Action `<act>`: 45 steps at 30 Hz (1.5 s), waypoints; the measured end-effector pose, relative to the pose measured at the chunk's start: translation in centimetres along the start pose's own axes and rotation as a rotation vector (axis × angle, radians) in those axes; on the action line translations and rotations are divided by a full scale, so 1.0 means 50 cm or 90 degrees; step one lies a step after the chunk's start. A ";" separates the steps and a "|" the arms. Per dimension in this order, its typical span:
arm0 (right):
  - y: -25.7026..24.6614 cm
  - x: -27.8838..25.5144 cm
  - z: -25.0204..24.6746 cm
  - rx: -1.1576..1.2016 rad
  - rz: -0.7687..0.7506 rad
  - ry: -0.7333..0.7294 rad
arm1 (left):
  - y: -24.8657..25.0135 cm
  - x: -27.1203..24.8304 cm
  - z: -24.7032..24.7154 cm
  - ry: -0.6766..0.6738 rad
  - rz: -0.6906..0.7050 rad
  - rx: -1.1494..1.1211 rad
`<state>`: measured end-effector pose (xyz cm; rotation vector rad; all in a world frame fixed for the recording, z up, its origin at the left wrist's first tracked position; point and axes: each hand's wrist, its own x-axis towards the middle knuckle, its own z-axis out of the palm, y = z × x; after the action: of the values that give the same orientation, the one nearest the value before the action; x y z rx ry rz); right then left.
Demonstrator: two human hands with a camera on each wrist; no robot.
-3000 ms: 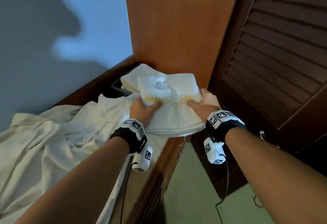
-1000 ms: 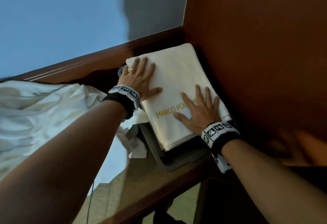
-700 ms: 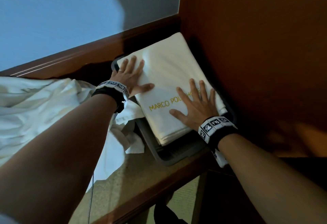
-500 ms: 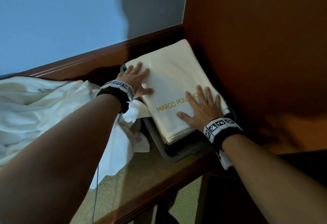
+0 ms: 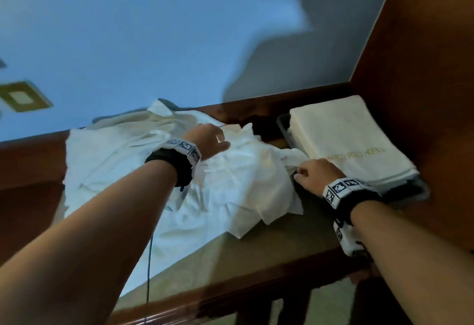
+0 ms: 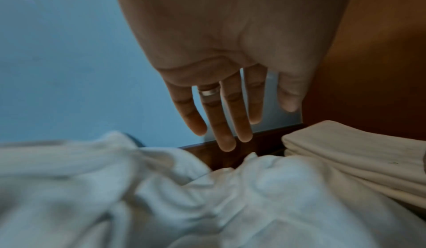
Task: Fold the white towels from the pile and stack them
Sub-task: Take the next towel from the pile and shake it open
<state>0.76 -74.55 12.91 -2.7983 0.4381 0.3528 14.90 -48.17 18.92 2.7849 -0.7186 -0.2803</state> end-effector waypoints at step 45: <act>-1.006 -0.031 -0.155 -0.054 -0.452 0.155 | -0.617 -0.392 -0.379 0.270 -0.055 -0.163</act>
<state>17.41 -30.64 32.65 -2.8537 -0.5352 -0.1325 16.52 -8.68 30.44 2.5098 -0.4263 0.1883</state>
